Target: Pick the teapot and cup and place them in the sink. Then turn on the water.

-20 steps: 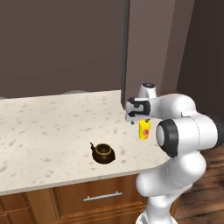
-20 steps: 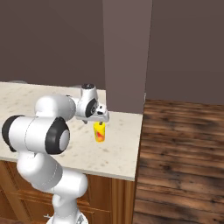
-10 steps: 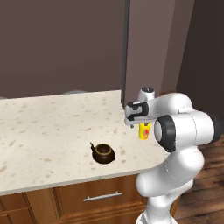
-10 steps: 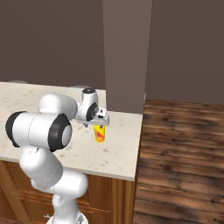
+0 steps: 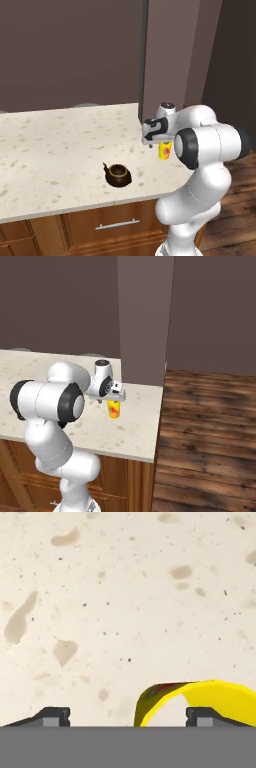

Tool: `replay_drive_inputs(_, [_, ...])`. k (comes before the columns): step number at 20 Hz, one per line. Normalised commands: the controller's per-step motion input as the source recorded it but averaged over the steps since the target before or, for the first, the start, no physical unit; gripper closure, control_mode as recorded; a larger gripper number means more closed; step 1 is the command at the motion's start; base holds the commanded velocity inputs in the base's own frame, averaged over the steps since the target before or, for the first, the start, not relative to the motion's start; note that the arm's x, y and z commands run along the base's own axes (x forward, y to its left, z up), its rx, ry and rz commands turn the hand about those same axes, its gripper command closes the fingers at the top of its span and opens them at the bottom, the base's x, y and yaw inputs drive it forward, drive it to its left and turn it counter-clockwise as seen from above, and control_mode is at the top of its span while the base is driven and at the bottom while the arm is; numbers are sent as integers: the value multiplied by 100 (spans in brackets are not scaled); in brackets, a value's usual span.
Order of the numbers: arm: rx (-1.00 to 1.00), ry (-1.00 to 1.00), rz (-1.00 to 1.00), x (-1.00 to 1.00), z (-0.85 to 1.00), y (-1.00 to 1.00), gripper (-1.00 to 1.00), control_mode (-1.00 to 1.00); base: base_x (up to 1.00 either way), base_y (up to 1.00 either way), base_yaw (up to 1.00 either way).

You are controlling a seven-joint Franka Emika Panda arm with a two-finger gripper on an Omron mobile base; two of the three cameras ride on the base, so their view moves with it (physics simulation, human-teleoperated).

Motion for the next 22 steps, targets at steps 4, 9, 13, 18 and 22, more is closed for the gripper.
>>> replay_drive_inputs(4, [0,0,0,0,-3,0,100,-100,0,0,0])
replay_drive_inputs(9, [0,0,0,0,0,0,100,-100,0,0,0])
replay_drive_inputs(13, [1,-6,4,-33,35,-4,100,-100,0,0,0])
replay_drive_inputs(18, [3,-12,8,-51,66,-6,100,-100,0,0,0])
replay_drive_inputs(22, [2,-4,1,-43,39,0,100,-100,0,0,0])
